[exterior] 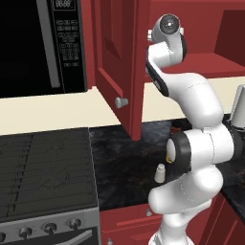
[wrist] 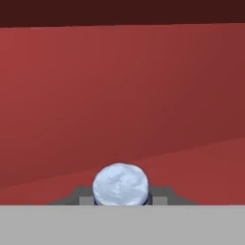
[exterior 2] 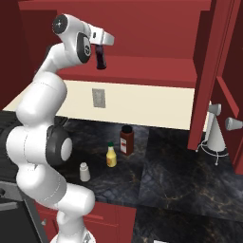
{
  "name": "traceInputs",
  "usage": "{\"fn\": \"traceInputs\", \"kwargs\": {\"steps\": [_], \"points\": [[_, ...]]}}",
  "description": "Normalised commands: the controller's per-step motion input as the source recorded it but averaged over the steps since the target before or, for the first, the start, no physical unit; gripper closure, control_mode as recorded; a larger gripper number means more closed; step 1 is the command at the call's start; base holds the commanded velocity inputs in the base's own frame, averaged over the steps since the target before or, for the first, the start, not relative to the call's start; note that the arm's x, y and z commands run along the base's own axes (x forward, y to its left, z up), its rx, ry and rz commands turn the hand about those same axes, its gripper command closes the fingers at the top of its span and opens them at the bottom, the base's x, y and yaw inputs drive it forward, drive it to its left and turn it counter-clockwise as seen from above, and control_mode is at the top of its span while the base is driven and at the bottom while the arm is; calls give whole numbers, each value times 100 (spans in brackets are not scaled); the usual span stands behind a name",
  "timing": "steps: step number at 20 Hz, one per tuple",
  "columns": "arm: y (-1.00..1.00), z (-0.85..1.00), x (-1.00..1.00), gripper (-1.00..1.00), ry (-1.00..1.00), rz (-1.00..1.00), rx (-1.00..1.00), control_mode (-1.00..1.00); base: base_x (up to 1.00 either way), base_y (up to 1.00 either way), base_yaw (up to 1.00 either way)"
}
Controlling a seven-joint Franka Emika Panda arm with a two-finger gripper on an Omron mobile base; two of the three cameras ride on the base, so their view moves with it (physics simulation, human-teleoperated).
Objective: There are various items on the counter. Only move the condiments/shakers into the cabinet.
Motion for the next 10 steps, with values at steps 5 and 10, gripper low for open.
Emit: {"fn": "traceInputs", "kwargs": {"steps": [5, 10], "points": [[0, -3, 0, -100, 0, 2, -3, -100, 0, 0, 0], [0, 0, -19, -100, -3, 3, 0, -100, 0, 0, 0]]}}
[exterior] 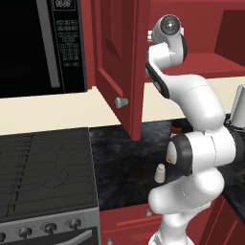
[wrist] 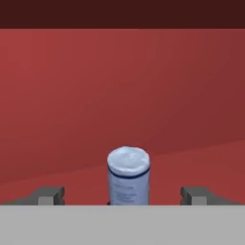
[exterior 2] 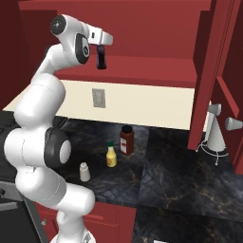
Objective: There are various items on the counter. Only move the condiments/shakers into the cabinet.
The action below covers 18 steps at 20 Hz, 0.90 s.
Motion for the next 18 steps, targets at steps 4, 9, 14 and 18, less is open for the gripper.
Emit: {"fn": "traceInputs", "kwargs": {"steps": [4, 9, 14, 18], "points": [[23, 0, -75, -100, -1, 5, 0, -100, 0, 0, 0], [19, 0, -93, -100, 0, 5, 0, -100, 0, 0, 0], [-8, 0, -100, -100, 0, 7, 0, -100, 0, 0, 0], [-32, 0, -100, -100, 0, 9, 0, -100, 0, 0, 0]]}}
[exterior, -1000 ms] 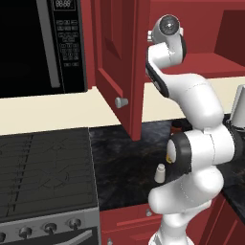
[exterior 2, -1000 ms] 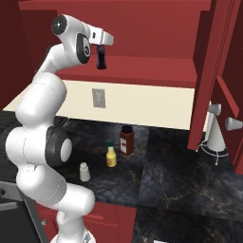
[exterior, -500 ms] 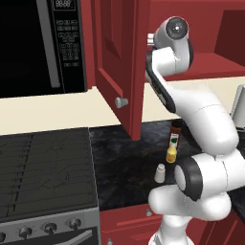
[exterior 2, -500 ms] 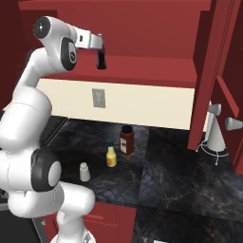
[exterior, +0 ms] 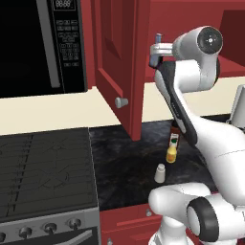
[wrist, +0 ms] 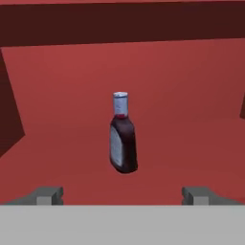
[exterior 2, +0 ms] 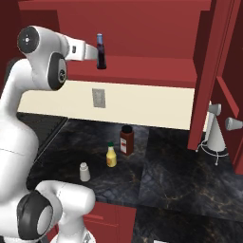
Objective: There are various items on the counter. Only move the condiments/shakers into the cabinet.
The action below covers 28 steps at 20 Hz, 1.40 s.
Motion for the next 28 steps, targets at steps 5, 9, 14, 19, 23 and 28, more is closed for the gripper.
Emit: {"fn": "traceInputs", "kwargs": {"steps": [5, 9, 14, 19, 23, 28], "points": [[-16, -5, -100, -100, 1, 3, 0, -100, 0, 0, 0], [0, -43, -84, -100, 11, 0, 0, -100, 0, 0, 0], [5, -51, -55, -100, 13, -2, 0, -100, 0, 0, 0], [0, -40, -4, -100, 21, -3, 0, -100, 0, 0, 0], [0, -67, -4, -100, 29, 0, 0, -100, 0, 0, 0], [0, -85, -28, -100, 19, 0, 1, -100, 0, 0, 0]]}}
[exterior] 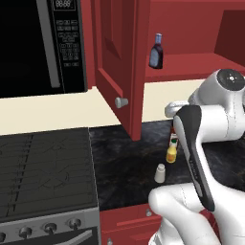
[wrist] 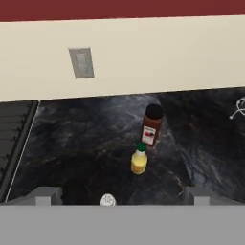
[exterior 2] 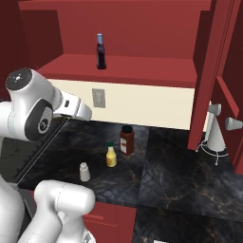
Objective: There are various items on the counter. Only move the condiments/shakers into the cabinet.
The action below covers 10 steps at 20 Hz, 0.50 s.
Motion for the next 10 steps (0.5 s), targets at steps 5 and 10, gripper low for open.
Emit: {"fn": "traceInputs", "kwargs": {"steps": [5, 10], "points": [[0, -69, -39, -100, 5, 0, 2, -100, 0, 0, 0], [0, -55, -15, -100, 5, 0, 2, -100, 0, 0, 0]]}}
